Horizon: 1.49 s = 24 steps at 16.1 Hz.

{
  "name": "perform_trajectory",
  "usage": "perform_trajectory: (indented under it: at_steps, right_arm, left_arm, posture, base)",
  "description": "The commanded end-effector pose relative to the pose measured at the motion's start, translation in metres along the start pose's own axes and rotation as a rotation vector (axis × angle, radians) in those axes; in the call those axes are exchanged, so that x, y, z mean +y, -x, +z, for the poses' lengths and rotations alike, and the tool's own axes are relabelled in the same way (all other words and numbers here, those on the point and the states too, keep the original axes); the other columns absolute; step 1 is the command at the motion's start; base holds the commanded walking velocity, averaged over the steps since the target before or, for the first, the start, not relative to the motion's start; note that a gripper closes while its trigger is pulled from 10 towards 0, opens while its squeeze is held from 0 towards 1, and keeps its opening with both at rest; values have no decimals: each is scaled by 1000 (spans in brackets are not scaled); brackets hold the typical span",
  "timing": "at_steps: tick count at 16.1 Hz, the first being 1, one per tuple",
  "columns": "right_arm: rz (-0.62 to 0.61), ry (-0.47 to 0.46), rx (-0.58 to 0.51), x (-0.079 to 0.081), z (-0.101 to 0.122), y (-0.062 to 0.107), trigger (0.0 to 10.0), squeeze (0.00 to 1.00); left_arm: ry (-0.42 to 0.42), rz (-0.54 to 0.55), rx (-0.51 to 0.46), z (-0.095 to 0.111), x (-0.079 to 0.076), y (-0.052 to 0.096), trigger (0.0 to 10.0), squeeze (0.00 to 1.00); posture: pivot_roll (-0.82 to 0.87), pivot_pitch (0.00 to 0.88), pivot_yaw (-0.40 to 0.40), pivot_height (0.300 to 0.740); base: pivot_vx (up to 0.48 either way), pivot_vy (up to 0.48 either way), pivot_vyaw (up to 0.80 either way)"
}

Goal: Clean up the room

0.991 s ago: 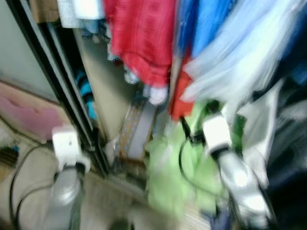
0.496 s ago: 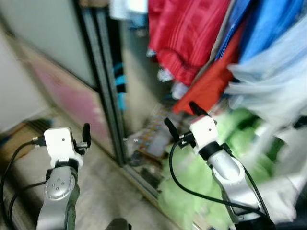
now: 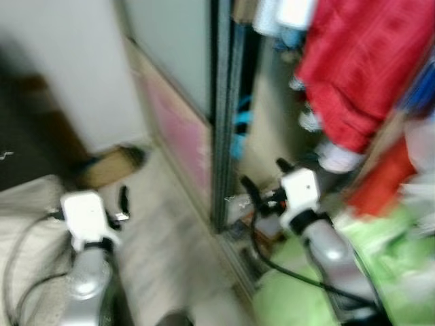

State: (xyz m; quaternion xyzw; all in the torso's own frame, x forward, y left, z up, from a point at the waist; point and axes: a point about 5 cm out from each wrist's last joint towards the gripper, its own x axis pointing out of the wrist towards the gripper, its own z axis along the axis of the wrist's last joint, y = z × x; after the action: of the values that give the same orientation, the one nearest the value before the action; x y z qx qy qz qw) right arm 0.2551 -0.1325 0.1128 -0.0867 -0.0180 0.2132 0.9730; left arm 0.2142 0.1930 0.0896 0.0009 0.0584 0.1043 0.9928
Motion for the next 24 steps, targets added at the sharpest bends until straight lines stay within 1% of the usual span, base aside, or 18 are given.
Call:
perform_trajectory:
  at_steps: [1, 3, 5, 7, 8, 9, 13, 15, 17, 19, 20, 21, 22, 23, 24]
  right_arm:
    - [8, -11, -2, 2, 2, -3, 10000, 0]
    - [-35, -20, 18, -3, -1, -6, 10000, 0]
    - [-73, -36, 25, -6, -2, -8, 10000, 0]
    - [-76, -47, 30, -7, -2, -11, 10000, 0]
    - [-81, -55, 31, -8, -2, -11, 10000, 0]
    - [-85, -57, 30, -9, -2, -12, 10000, 0]
    - [-84, -65, 32, -9, -3, -13, 10000, 0]
    - [-87, -68, 33, -9, -3, -14, 10000, 0]
    - [-88, -65, 33, -10, -4, -14, 10000, 0]
    - [-90, -63, 32, -9, -6, -18, 10000, 0]
    - [-88, -60, 27, -9, -5, -22, 10000, 0]
    - [-77, -39, 3, -8, 1, -29, 10000, 0]
    - [-66, -12, -14, -8, 4, -32, 10000, 0]
    - [-64, -5, -16, -8, 5, -34, 10000, 0]
    - [-60, -5, -15, -7, 4, -34, 10000, 0]
  left_arm:
    - [-14, 3, -19, 5, 2, -2, 10000, 0]
    - [-23, -9, -19, 6, 1, -3, 10000, 0]
    - [-17, 4, -15, 5, 2, -3, 10000, 0]
    - [-16, -16, -29, 8, -1, -5, 10000, 0]
    - [-3, -42, -47, 10, -2, -6, 10000, 0]
    - [-15, -49, -56, 12, -2, -7, 10000, 0]
    - [-71, -30, -75, 15, -4, -6, 10000, 0]
    - [-53, -24, -61, 12, -2, -8, 10000, 0]
    - [-60, -28, -65, 12, -3, -9, 10000, 0]
    - [-77, -36, -73, 13, -7, -12, 10000, 0]
    - [-73, -36, -82, 14, -9, -16, 10000, 0]
    - [-76, -39, -103, 21, -13, -22, 10000, 0]
    - [-94, -51, -127, 27, -16, -25, 10000, 0]
    - [-91, -44, -148, 33, -17, -26, 10000, 0]
    - [-82, -44, -152, 33, -17, -25, 10000, 0]
  posture:
    - [3, 0, -16, 740]
    - [5, 0, -22, 740]
    - [-2, 0, -26, 740]
    - [6, 10, -31, 740]
    - [6, 10, -31, 740]
    - [7, 4, -29, 740]
    - [5, 5, -26, 740]
    - [5, 5, -26, 740]
    - [7, 0, -25, 740]
    - [15, 0, -22, 740]
    - [18, 0, -22, 740]
    - [19, 0, -27, 740]
    - [22, 0, -26, 740]
    - [23, 0, -30, 740]
    - [22, 0, -32, 740]
  base:
    - [0, 0, 800]
    - [0, 0, 800]
    - [0, 0, 800]
    - [0, 0, 800]
    - [0, 0, 800]
    - [0, 0, 800]
    - [0, 0, 800]
    - [0, 0, 800]
    - [0, 0, 800]
    - [0, 0, 800]
    - [0, 0, 800]
    - [0, 0, 800]
    - [0, 0, 800]
    - [0, 0, 800]
    - [0, 0, 800]
